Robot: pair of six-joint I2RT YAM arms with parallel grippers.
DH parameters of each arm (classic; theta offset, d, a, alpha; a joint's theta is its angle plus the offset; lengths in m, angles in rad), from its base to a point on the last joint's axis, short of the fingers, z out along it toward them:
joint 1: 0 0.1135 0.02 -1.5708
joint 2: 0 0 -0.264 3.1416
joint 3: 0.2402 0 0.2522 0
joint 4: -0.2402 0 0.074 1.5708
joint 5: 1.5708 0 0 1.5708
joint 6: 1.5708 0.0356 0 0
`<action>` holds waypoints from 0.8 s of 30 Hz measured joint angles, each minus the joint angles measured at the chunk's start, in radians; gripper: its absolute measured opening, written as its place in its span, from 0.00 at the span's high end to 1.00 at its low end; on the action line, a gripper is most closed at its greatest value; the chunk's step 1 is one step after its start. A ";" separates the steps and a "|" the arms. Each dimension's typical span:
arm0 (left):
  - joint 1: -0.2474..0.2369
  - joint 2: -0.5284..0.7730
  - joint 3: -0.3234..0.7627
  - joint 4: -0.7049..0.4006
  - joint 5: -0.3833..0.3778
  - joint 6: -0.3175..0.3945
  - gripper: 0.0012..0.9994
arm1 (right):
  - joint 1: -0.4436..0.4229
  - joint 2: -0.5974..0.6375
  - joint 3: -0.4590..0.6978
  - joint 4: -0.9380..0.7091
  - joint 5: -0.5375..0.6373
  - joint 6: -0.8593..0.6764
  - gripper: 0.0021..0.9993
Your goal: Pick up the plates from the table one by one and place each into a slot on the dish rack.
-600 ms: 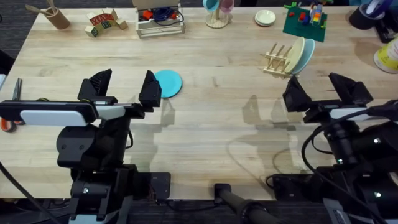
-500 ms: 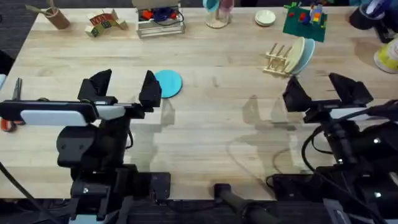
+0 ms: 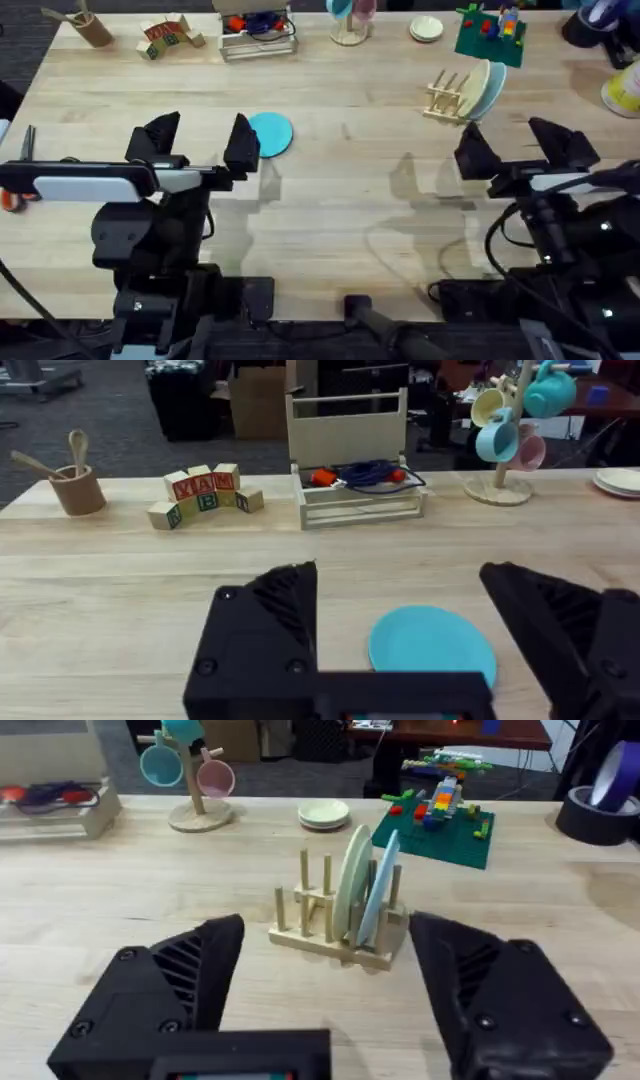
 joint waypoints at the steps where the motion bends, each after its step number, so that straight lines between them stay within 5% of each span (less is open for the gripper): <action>1: 0.000 0.000 0.000 0.001 0.000 0.000 0.01 | 0.000 0.000 0.000 0.000 0.000 0.000 0.01; 14: 0.000 0.000 0.003 0.006 0.000 0.000 0.01 | 0.000 0.000 0.001 0.000 0.000 -0.004 0.00; 18: 0.000 0.000 0.048 -0.079 0.000 0.000 0.01 | 0.000 0.000 0.007 -0.012 0.000 -0.012 0.00; 24: 0.000 0.000 0.252 -0.257 0.000 0.000 0.01 | 0.000 0.002 0.138 -0.163 -0.001 -0.064 0.00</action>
